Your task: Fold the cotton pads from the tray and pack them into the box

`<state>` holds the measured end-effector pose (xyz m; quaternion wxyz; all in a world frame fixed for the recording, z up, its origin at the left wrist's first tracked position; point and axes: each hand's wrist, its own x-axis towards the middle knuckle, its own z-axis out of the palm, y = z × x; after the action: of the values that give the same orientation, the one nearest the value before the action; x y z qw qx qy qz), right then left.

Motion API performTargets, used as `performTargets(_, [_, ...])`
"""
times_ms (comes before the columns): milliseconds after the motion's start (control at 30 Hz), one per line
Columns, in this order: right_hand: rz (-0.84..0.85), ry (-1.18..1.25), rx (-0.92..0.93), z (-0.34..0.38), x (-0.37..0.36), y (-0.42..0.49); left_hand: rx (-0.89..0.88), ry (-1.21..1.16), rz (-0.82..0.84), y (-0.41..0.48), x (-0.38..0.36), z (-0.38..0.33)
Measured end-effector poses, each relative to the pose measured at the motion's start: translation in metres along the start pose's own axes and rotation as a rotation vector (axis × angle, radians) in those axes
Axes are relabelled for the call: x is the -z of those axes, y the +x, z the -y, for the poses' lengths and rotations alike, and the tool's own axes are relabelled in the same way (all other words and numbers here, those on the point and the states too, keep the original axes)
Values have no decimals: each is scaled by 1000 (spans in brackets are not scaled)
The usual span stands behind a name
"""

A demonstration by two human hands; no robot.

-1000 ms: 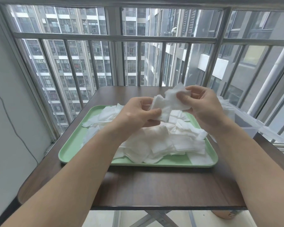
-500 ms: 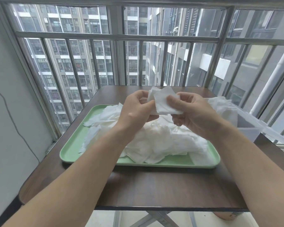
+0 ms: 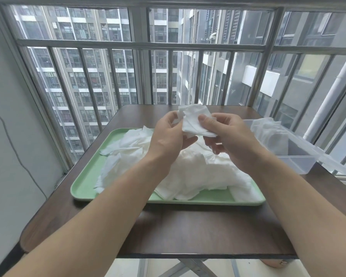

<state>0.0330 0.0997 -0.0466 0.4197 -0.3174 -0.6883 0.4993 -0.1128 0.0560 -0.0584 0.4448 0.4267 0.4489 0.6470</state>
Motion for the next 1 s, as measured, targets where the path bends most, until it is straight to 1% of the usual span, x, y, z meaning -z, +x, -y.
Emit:
performTargets(100, [21,10,-21,2,-3,-2,-7,-2,13,0,-1,2])
performTargets(200, [-13,35,-52,2,-4,-2,-9,24,27,1,-3,3])
performTargets(333, [-42,40,-93,0,-4,-1,-7,2,68,-1,-5,3])
performTargets(400, [-45,29,-100,0,-4,-1,14,-38,56,-2,-6,1])
performTargets(533, [-49,-30,-97,-1,-4,-1,110,-154,28,-3,-6,-4])
performTargets(600, [-36,-61,-76,-2,-5,-1,97,-104,38,-3,-5,-5])
performTargets(667, [-8,-70,-55,-2,-7,-3,77,-39,-6,-3,-4,-4])
performTargets(733, [41,-55,-38,-2,-8,-3,66,-22,-64,0,-1,-5])
performTargets(833, [108,-33,-25,-2,-8,-3,52,-77,-143,3,2,-10])
performTargets(1000, [165,-42,-17,0,-2,-4,-43,-101,-279,9,16,-19])
